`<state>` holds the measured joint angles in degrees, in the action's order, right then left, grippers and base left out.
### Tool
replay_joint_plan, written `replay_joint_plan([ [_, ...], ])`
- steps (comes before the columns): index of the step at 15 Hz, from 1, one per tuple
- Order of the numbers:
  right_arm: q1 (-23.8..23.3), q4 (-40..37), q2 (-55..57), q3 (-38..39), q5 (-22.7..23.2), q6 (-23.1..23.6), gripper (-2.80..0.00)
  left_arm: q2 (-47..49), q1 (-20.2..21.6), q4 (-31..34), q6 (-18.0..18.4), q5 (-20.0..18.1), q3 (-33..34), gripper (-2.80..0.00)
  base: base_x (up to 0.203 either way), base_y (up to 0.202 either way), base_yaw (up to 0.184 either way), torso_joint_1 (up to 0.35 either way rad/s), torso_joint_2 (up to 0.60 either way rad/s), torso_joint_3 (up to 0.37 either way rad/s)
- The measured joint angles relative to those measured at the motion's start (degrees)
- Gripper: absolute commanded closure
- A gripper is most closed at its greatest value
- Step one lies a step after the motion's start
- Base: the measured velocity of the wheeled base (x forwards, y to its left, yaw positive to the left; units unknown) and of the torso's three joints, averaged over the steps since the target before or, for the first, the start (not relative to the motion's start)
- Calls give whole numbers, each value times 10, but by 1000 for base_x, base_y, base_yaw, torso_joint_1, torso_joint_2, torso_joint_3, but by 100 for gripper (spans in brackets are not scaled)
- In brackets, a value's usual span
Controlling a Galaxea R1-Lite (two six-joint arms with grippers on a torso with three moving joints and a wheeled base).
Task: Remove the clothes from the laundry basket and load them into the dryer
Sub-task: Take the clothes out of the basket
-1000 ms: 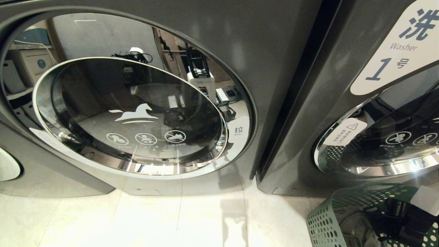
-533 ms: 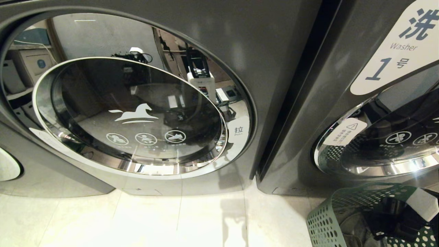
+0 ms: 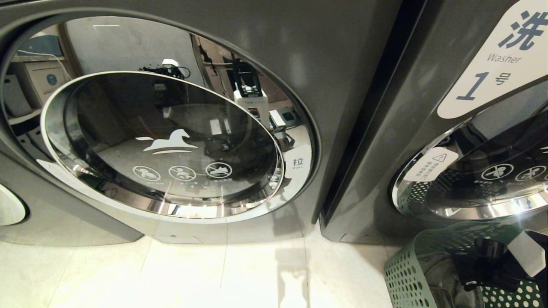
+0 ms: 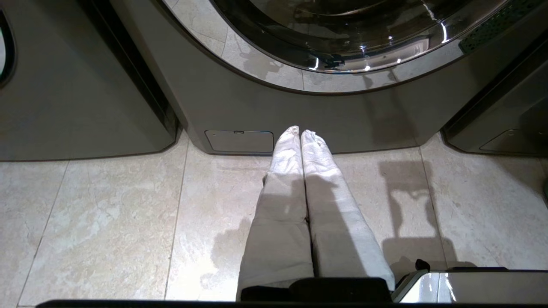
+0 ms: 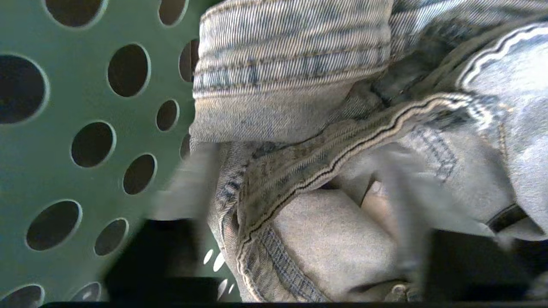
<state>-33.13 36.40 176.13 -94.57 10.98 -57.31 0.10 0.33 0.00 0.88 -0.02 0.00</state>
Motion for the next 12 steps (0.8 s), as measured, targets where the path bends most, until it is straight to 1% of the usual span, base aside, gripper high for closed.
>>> replay_joint_plan([
  [3,-1,-1,0,3,19,0,0,0,0,0,0,0,0,0,0,0,0,0,0,0],
  [12,-5,-1,0,18,23,0,0,0,0,0,0,0,0,0,0,0,0,0,0,0],
])
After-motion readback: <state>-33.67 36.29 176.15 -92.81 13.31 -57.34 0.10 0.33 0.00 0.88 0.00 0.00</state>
